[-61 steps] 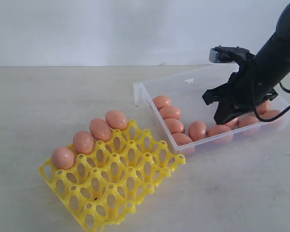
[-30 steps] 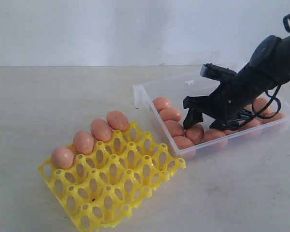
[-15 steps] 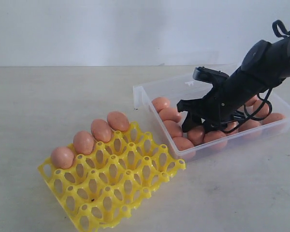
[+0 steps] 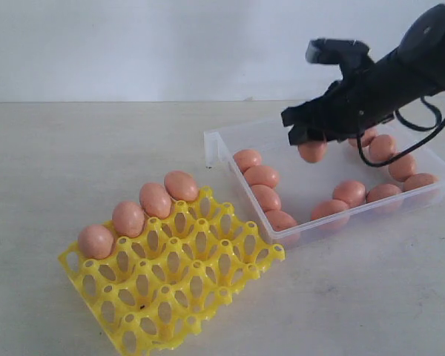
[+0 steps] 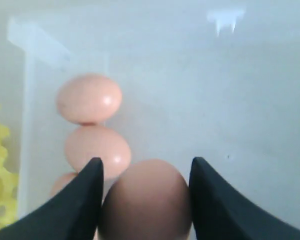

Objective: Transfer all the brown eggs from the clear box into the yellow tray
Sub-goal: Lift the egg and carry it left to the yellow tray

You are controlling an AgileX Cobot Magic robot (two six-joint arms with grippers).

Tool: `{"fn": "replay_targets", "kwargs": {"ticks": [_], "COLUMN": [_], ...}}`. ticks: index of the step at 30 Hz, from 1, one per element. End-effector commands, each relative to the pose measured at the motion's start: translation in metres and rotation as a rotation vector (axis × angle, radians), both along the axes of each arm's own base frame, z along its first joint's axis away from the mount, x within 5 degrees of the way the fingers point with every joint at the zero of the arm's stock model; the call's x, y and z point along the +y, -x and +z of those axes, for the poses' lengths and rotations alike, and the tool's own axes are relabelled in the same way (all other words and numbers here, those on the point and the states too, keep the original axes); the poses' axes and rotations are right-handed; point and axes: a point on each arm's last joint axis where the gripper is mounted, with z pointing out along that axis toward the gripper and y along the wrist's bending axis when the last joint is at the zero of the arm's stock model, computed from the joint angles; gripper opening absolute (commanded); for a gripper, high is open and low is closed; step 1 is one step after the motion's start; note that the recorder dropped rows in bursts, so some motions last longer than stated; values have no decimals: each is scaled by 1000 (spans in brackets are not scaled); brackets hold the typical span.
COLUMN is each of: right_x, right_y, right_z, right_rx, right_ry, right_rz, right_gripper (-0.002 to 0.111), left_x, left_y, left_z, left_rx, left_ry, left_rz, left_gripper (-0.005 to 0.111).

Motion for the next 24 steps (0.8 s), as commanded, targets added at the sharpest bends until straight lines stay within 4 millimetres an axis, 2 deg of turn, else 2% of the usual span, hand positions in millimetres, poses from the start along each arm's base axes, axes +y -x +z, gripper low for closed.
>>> {"fn": "replay_targets", "kwargs": {"ticks": [1, 5, 10, 11, 12, 14, 15, 16, 17, 18, 19, 21, 24], "right_x": [-1, 6, 33, 43, 48, 66, 80, 89, 106, 116, 133, 154, 177], "right_y": [16, 47, 94, 108, 113, 121, 125, 127, 133, 136, 140, 135, 120], "right_z": [41, 52, 46, 42, 41, 45, 51, 55, 60, 61, 61, 46, 19], "right_rx": [-202, -433, -648, -701, -719, -701, -706, -715, -709, -700, -658, -532, -352], "right_ry": [4, 67, 122, 83, 34, -217, -393, -489, -686, -764, -842, -831, -891], "right_rz": [-73, -164, -156, -179, -202, -278, -237, -173, -16, 82, 255, 428, 524], "right_gripper": [0, 0, 0, 0, 0, 0, 0, 0, 0, 0, 0, 0, 0], "left_x": [0, 0, 0, 0, 0, 0, 0, 0, 0, 0, 0, 0, 0], "left_y": [0, 0, 0, 0, 0, 0, 0, 0, 0, 0, 0, 0, 0], "left_z": [-1, -1, -1, -1, -1, -1, -1, -1, -1, -1, -1, -1, -1], "left_rx": [0, 0, 0, 0, 0, 0, 0, 0, 0, 0, 0, 0, 0], "left_ry": [5, 5, 5, 5, 5, 5, 5, 5, 5, 5, 5, 5, 5], "left_rz": [-7, -7, -7, -7, -7, -7, -7, -7, -7, -7, -7, -7, -7], "left_gripper": [4, 4, 4, 4, 4, 4, 4, 4, 4, 4, 4, 4, 4]}}
